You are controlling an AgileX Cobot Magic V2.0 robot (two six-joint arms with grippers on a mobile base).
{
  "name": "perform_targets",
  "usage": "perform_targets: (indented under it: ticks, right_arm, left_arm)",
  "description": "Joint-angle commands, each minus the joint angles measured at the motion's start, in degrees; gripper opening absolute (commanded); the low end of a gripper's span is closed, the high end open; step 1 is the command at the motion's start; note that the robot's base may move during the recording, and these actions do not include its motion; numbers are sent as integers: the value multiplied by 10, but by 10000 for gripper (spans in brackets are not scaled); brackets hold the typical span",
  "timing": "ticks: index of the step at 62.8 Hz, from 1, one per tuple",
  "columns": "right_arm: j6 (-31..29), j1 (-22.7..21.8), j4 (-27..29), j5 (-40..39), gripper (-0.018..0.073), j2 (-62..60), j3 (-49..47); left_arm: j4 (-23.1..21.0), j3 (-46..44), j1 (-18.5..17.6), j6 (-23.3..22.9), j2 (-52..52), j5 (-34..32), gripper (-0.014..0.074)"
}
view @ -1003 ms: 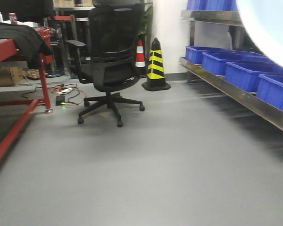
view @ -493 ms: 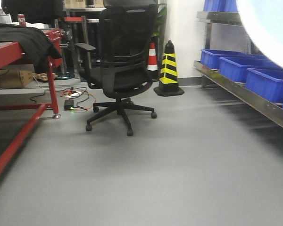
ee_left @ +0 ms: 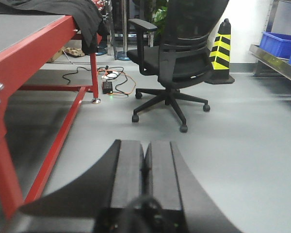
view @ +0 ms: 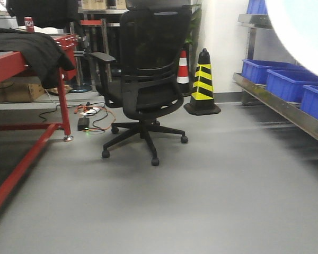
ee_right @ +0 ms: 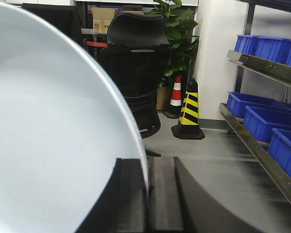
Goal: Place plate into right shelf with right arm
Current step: 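Drive the base up to the steel shelf with blue bins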
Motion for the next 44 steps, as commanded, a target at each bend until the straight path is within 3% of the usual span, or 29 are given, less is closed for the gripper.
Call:
perform_targets:
  ticks: [1,44]
  right_arm:
    - [-3,-2,2,-53,52,5,-17]
    - [-3,-2,2,-53,52,5,-17]
  left_arm:
    - [-2,5,-4,2,-1,-50,-47]
    - [-2,5,-4,2,-1,-50,-47]
